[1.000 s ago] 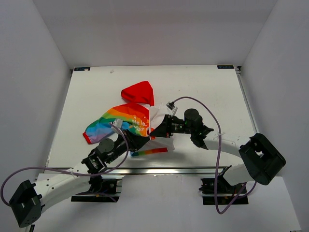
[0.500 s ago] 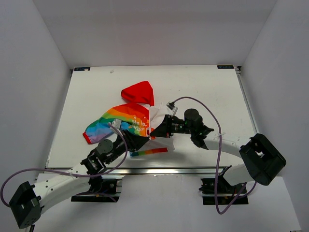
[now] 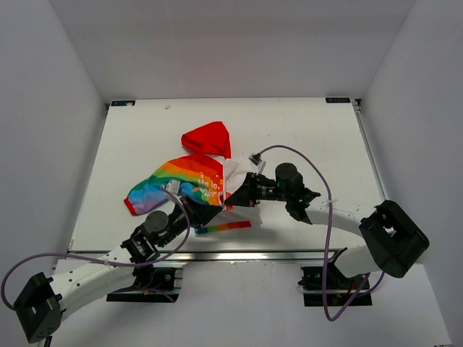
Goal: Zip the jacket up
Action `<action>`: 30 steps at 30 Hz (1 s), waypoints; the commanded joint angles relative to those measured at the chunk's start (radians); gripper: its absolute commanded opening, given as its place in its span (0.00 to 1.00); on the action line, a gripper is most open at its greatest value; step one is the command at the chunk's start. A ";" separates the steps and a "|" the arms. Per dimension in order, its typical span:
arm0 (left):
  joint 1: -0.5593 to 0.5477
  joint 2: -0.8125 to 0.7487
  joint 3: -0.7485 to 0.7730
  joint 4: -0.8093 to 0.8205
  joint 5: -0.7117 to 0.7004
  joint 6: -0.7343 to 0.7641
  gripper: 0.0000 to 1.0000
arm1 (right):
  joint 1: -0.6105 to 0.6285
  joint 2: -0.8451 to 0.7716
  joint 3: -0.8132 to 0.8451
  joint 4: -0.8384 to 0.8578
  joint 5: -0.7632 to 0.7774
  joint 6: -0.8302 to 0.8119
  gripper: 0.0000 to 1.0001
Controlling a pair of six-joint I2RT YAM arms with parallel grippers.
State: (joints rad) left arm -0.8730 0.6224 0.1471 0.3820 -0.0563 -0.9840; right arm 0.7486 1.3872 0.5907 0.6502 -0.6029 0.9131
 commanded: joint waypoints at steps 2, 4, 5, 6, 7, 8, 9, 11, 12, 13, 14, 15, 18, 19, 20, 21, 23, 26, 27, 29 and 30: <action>-0.003 -0.027 -0.047 0.087 0.022 0.024 0.00 | 0.005 -0.025 0.043 -0.010 0.021 -0.028 0.00; -0.003 -0.029 -0.055 0.087 0.032 0.033 0.00 | 0.005 -0.024 0.078 -0.037 0.044 -0.043 0.00; -0.003 -0.024 -0.054 0.080 0.041 0.045 0.00 | 0.000 -0.020 0.104 -0.069 0.064 -0.048 0.00; -0.003 -0.023 -0.053 0.084 0.053 0.056 0.00 | -0.002 -0.019 0.115 -0.084 0.071 -0.049 0.00; -0.003 -0.018 -0.052 0.083 0.088 0.059 0.00 | -0.005 -0.017 0.126 -0.098 0.075 -0.056 0.00; -0.003 -0.013 -0.050 0.074 0.098 0.062 0.00 | -0.009 -0.013 0.133 -0.106 0.078 -0.051 0.00; -0.003 -0.004 -0.052 0.075 0.110 0.067 0.00 | -0.014 -0.013 0.141 -0.104 0.081 -0.049 0.00; -0.003 0.003 -0.052 0.075 0.137 0.074 0.00 | -0.022 -0.011 0.147 -0.112 0.087 -0.043 0.00; -0.003 0.008 -0.052 0.075 0.144 0.077 0.00 | -0.031 -0.011 0.150 -0.116 0.091 -0.040 0.00; -0.003 0.007 -0.050 0.072 0.148 0.080 0.00 | -0.035 -0.011 0.152 -0.118 0.088 -0.039 0.00; -0.003 0.008 -0.047 0.060 0.151 0.084 0.00 | -0.041 -0.008 0.155 -0.119 0.083 -0.040 0.00; -0.003 0.005 -0.046 0.054 0.151 0.087 0.00 | -0.049 -0.010 0.155 -0.121 0.077 -0.039 0.00; -0.003 0.003 -0.041 0.041 0.135 0.081 0.00 | -0.051 -0.013 0.158 -0.130 0.037 -0.062 0.00; -0.003 0.011 -0.038 0.034 0.122 0.076 0.00 | -0.049 -0.014 0.158 -0.133 0.019 -0.068 0.00; -0.003 0.017 -0.032 0.025 0.113 0.070 0.00 | -0.051 -0.017 0.146 -0.133 0.003 -0.074 0.00; -0.003 0.028 -0.027 0.031 0.099 0.059 0.00 | -0.049 -0.020 0.135 -0.132 -0.023 -0.083 0.01; -0.003 0.063 -0.027 0.060 0.090 0.036 0.00 | -0.049 -0.037 0.097 -0.124 -0.055 -0.109 0.17; -0.003 0.100 -0.037 0.113 0.076 -0.011 0.00 | -0.046 -0.065 0.049 -0.139 -0.058 -0.123 0.27; -0.003 0.105 -0.044 0.130 0.072 -0.019 0.00 | -0.046 -0.071 0.038 -0.144 -0.055 -0.122 0.34; -0.003 0.112 -0.046 0.156 0.070 -0.030 0.00 | -0.046 -0.091 0.015 -0.139 -0.046 -0.120 0.37; -0.003 0.114 -0.046 0.164 0.070 -0.030 0.00 | -0.046 -0.096 0.002 -0.147 -0.026 -0.118 0.41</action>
State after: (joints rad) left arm -0.8700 0.7341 0.1055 0.4973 0.0029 -0.9840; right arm 0.7044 1.3334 0.6178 0.4667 -0.6464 0.8158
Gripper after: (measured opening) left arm 0.019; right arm 0.391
